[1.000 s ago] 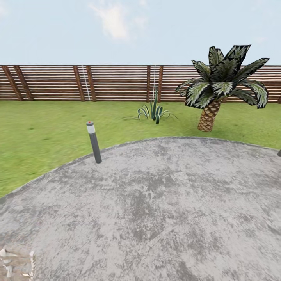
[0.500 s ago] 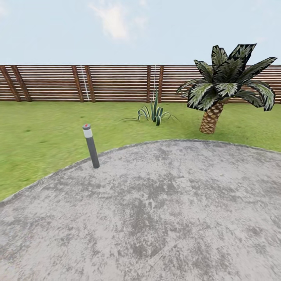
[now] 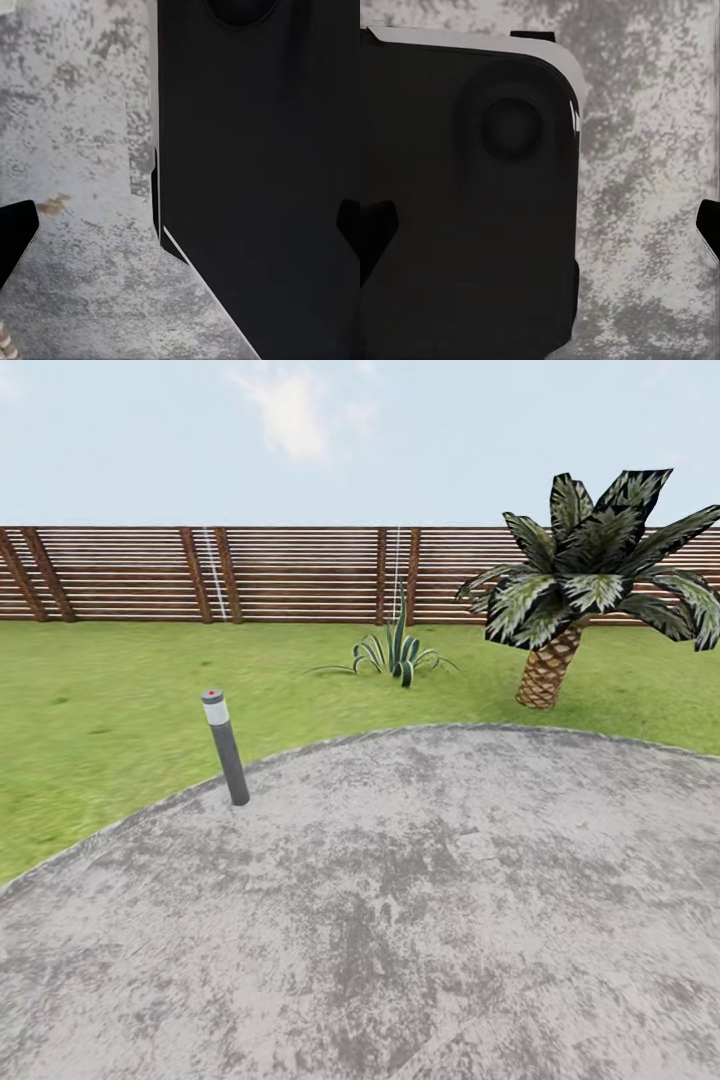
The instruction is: Take the three Easter eggs out of the wicker basket on the lawn in the garden, then place them on the lawn next to a single tree (choose any tree) so that all three eggs are next to the same tree and none are left in the basket.
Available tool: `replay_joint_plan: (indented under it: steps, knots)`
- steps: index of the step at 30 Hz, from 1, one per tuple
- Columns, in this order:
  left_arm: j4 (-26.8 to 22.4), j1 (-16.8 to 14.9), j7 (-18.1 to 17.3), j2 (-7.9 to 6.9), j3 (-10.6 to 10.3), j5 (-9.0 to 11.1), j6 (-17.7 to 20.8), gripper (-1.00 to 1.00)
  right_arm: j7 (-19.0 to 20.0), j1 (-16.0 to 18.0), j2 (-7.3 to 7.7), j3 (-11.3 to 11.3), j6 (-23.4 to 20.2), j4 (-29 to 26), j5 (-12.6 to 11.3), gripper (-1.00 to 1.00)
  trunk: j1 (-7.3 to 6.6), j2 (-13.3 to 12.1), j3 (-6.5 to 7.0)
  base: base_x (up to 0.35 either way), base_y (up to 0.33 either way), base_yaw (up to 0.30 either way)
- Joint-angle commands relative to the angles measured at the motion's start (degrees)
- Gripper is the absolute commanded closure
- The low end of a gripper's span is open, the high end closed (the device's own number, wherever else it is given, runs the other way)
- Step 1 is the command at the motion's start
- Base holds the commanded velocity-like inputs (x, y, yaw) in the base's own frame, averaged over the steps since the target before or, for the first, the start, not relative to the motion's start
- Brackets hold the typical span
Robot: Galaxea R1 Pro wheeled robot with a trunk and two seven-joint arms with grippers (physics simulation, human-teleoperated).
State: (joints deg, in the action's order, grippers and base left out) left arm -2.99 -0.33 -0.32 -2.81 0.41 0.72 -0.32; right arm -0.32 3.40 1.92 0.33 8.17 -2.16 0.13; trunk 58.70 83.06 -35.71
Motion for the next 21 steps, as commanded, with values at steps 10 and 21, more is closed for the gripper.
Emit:
replay_joint_plan:
  steps: [10, 21]
  knots:
    - [0.0, 0.0, 0.0, 0.0, 0.0, 0.1, 0.0, -1.0, 0.0, 0.0, 0.09, 0.0, 0.3, -0.2, 0.0, -1.0, 0.03, 0.0, -0.05, 0.328, 0.0, 0.0]
    - [0.0, 0.0, 0.0, 0.0, 0.0, 0.1, 0.0, -1.0, 0.0, 0.0, -0.04, 0.0, 0.3, -0.2, 0.0, -1.0, 0.03, 0.0, -0.05, 0.328, 0.0, 0.057]
